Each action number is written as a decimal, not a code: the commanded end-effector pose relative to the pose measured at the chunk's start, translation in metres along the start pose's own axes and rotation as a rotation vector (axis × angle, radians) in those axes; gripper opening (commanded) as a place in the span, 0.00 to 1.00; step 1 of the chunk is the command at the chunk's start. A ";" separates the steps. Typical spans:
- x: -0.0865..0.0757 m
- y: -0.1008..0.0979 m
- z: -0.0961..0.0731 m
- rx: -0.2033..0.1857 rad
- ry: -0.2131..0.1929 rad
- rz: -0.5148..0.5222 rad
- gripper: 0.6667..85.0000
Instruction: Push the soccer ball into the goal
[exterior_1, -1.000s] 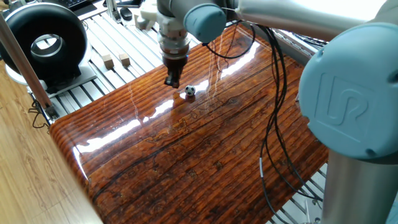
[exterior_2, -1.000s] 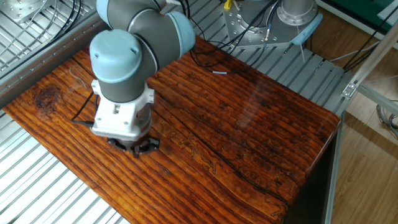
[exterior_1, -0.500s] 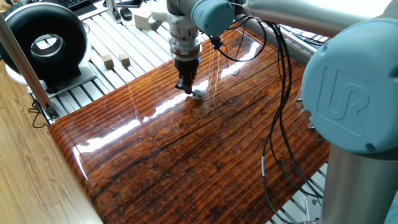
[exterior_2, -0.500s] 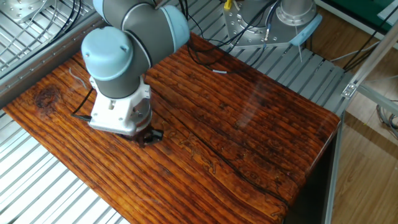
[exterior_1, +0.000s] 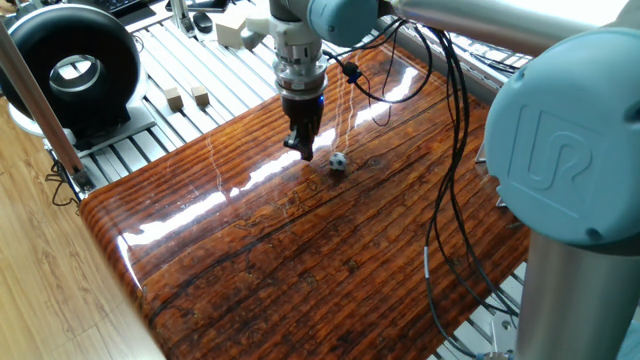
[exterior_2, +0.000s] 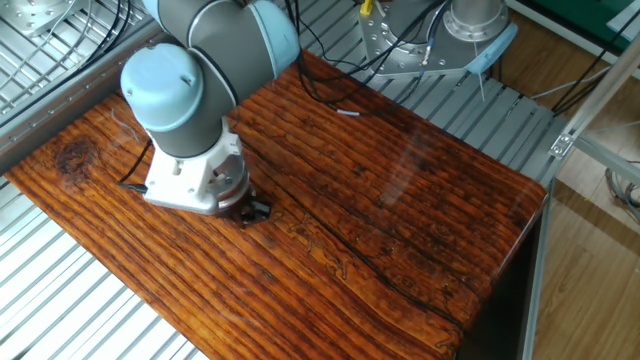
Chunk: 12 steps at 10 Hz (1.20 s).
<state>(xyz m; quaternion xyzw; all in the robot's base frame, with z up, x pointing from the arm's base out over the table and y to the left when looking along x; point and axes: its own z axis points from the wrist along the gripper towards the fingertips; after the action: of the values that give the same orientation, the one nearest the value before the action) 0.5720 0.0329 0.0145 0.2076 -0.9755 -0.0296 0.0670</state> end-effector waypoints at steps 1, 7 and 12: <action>0.023 0.009 -0.005 -0.021 0.077 0.061 0.00; -0.014 -0.001 -0.003 0.015 -0.059 0.062 0.00; -0.027 0.028 -0.002 -0.046 -0.139 0.049 0.00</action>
<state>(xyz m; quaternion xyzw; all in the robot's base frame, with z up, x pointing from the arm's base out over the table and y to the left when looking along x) 0.5885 0.0576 0.0147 0.1829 -0.9813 -0.0567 0.0199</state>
